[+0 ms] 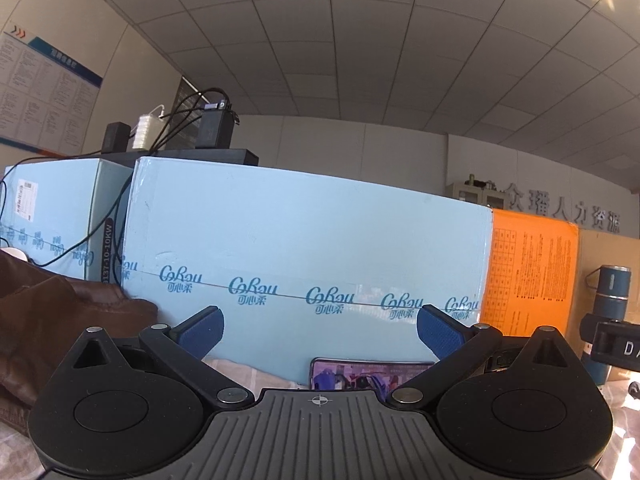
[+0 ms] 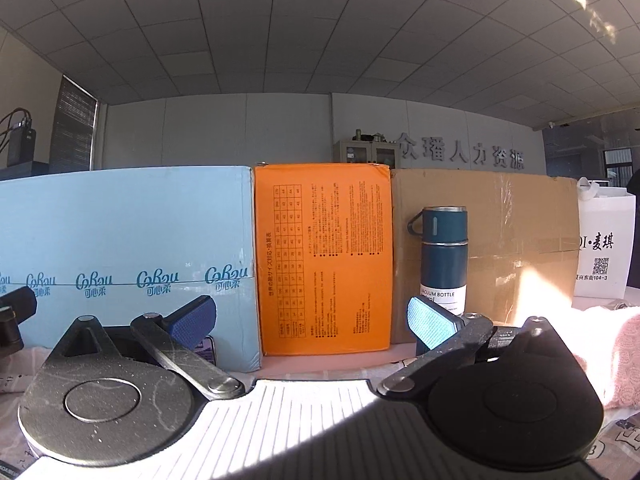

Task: Fold clothes

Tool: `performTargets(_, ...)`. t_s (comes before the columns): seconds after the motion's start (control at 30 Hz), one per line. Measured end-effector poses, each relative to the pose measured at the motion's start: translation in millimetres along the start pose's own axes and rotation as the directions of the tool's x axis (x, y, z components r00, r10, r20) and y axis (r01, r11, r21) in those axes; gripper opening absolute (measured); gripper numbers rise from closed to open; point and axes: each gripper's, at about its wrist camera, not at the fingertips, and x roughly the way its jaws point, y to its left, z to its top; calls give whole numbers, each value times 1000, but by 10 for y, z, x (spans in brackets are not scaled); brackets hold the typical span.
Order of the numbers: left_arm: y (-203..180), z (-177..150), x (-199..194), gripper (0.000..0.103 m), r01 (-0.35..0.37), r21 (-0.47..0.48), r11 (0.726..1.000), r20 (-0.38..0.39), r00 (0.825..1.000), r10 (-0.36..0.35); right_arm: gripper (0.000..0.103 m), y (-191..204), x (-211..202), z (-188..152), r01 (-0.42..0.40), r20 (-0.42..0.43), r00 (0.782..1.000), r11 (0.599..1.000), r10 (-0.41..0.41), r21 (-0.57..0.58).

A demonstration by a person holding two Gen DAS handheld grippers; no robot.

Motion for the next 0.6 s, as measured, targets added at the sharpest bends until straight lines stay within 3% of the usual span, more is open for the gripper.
performTargets(0.27,-26,-201,-6,103,-8,34,999,29,1000,7,103,177,-92,-377,-21,123,992,999,25,-35)
performTargets(0.6,-113,-311,-55,103,18,88,996,51,998,-22,103,74,-92,-392,18,114,993,997,-26,69)
